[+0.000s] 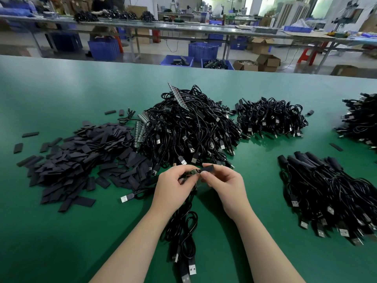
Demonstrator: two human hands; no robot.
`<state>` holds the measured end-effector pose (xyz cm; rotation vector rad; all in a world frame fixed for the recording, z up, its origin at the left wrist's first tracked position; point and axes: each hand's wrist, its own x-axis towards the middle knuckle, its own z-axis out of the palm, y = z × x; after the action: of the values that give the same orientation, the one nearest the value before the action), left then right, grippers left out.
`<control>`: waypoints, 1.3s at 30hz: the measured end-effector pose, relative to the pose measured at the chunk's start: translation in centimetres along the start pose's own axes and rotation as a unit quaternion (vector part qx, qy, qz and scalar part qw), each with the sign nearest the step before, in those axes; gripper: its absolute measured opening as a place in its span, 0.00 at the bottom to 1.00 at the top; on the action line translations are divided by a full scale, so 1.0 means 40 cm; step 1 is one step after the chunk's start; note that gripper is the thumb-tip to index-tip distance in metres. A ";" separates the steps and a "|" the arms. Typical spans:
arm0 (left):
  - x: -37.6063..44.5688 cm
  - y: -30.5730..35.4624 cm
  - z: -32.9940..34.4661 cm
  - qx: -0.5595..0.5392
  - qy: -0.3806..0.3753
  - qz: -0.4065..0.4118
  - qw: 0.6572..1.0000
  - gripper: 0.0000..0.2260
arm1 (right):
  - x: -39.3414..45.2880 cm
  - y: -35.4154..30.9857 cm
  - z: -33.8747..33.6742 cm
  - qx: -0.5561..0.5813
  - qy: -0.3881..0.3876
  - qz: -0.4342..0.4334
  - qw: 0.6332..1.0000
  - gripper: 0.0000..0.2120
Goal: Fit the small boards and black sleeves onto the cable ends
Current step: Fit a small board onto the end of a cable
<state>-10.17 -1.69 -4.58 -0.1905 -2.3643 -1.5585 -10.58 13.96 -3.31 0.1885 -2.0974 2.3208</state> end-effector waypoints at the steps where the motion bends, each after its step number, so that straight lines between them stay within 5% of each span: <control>1: -0.001 0.000 0.000 -0.002 -0.003 0.000 1.000 0.15 | 0.000 0.001 0.001 -0.004 0.004 0.000 1.000 0.10; 8: -0.003 0.008 0.000 -0.009 -0.005 0.002 1.000 0.05 | 0.001 0.007 0.003 0.010 0.021 0.001 1.000 0.10; 16: -0.002 0.004 -0.001 -0.006 0.005 -0.009 1.000 0.12 | 0.005 0.018 -0.003 0.017 0.070 0.009 0.997 0.03; 19: 0.000 0.000 -0.006 0.038 0.011 0.017 0.999 0.13 | 0.007 0.017 -0.003 0.033 0.092 0.020 0.995 0.09; 25: -0.005 0.011 0.001 0.125 0.059 0.082 0.987 0.11 | 0.002 0.010 0.004 0.095 0.107 0.020 0.989 0.05; 39: -0.006 0.015 0.005 0.085 0.075 0.075 0.991 0.10 | -0.002 0.013 0.013 0.073 0.134 -0.005 0.988 0.07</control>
<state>-9.84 -1.26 -4.22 -0.2003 -2.2927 -1.2509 -10.52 13.38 -3.79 -0.1077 -1.8006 2.3410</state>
